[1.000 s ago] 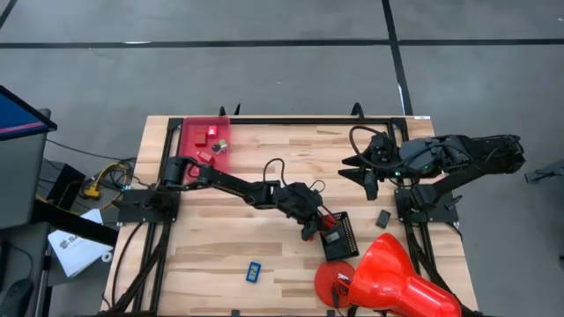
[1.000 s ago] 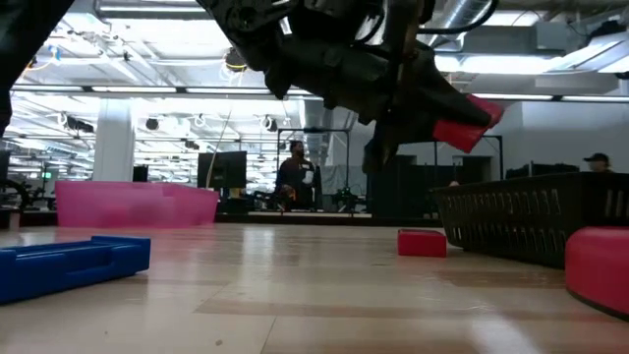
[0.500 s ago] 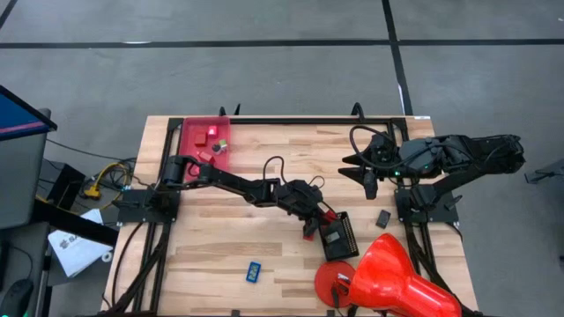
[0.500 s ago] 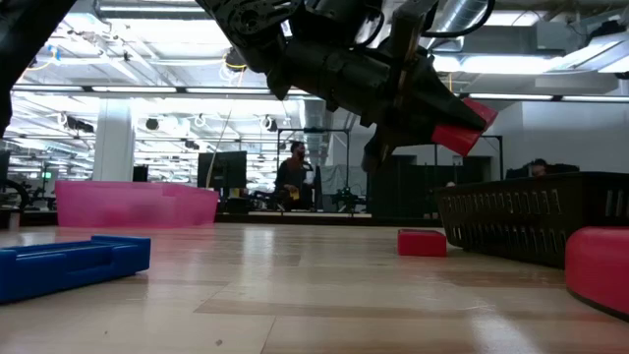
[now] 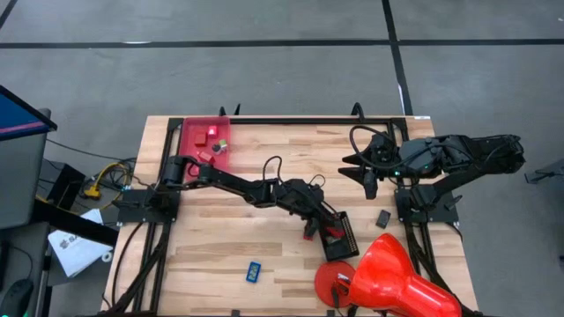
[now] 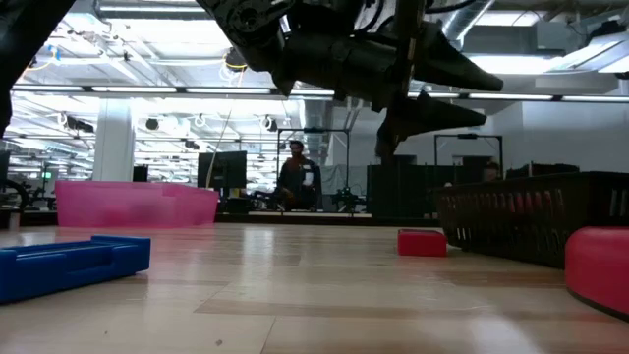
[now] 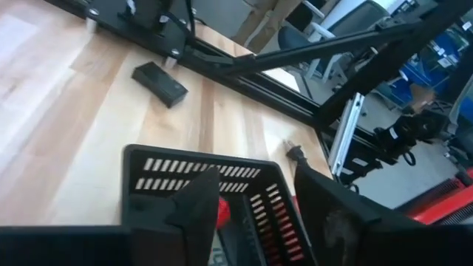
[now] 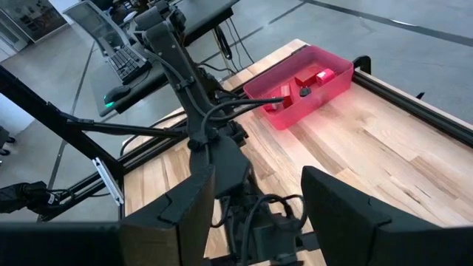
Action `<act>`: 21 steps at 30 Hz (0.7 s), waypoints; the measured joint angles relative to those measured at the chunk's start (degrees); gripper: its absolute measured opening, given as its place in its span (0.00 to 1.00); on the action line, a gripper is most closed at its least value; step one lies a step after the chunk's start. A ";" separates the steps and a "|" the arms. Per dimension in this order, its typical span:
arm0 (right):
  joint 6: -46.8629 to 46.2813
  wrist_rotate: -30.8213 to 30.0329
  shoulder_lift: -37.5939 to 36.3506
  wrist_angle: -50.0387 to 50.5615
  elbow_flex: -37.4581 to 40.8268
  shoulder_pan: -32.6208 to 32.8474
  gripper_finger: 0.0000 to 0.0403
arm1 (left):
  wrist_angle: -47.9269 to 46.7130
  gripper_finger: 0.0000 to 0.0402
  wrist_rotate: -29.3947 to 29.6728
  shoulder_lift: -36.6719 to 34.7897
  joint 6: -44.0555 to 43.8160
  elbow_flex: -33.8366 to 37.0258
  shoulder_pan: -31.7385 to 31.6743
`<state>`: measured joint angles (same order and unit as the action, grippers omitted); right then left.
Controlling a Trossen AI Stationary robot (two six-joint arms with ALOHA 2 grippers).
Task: Pick & Place Office items
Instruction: Put the blue digital timer into the black bin
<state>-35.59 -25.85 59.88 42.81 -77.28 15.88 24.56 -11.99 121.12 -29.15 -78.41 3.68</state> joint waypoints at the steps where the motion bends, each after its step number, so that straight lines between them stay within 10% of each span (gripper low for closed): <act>1: 0.00 0.00 0.00 0.00 0.00 0.00 0.49 | 0.00 0.45 0.04 0.00 0.00 0.00 -0.24; 6: -0.24 -0.01 0.00 0.00 0.00 0.00 0.49 | -1.32 0.50 0.07 -0.33 -0.04 0.00 -2.10; 16: -0.13 -1.75 -0.02 0.04 0.00 1.05 0.49 | -39.94 0.50 2.95 -14.35 18.34 0.41 -5.36; 21: -0.13 -2.84 -0.02 -0.11 0.00 1.10 0.49 | -55.84 0.53 5.71 -21.56 6.46 4.83 -4.40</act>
<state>-35.72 -28.68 59.86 42.69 -77.28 16.98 -31.28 -6.27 99.56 -22.69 -73.58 -0.72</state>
